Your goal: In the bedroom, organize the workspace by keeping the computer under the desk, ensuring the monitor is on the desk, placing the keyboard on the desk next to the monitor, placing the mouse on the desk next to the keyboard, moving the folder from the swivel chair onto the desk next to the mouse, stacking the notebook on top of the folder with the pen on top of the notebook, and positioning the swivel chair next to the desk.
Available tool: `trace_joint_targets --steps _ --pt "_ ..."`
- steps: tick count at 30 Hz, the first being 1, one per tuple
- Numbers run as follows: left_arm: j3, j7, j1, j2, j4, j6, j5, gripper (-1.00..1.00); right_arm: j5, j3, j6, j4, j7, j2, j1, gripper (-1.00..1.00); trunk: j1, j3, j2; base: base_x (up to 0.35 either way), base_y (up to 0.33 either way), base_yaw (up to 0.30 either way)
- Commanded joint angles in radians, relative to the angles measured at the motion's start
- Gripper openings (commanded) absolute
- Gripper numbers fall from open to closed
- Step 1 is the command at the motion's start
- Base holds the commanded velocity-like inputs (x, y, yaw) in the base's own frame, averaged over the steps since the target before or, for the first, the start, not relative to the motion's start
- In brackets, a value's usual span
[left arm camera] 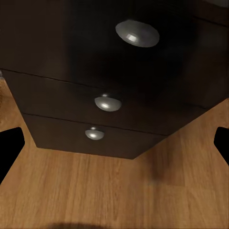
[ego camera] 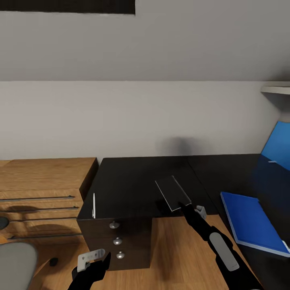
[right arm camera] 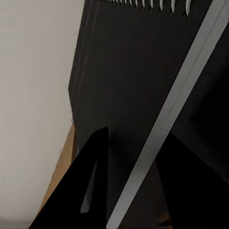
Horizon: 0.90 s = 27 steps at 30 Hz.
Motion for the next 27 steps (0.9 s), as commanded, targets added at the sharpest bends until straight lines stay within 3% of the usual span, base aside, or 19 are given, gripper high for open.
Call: trace_joint_targets --steps 1,5,11,18,27 --pt "0.001 0.000 0.000 -0.001 0.000 0.006 0.009 1.00 -0.006 0.002 0.003 -0.003 0.006 -0.002 0.000 -1.00 -0.004 0.002 0.007 0.000 0.000 0.000" --pt "0.001 0.001 0.000 -0.001 0.011 0.005 0.009 1.00 -0.006 0.001 0.005 -0.006 0.018 -0.008 0.000 -1.00 -0.019 0.015 0.035 0.000 0.000 0.000" --pt "0.004 0.001 0.000 -0.001 0.099 0.000 0.006 1.00 -0.007 0.000 0.005 -0.009 0.027 -0.018 0.000 -1.00 -0.042 0.034 0.077 0.000 0.000 -0.013" --pt "0.005 0.000 0.000 -0.001 0.183 -0.019 0.002 1.00 -0.007 -0.005 0.006 -0.011 0.028 -0.019 0.000 -1.00 -0.069 0.056 0.126 0.000 0.000 -0.176" --pt "0.003 -0.003 0.000 -0.001 0.266 -0.025 0.000 1.00 -0.007 -0.006 0.007 -0.035 0.028 -0.029 0.000 -1.00 -0.069 0.056 0.126 0.000 0.000 -0.254"
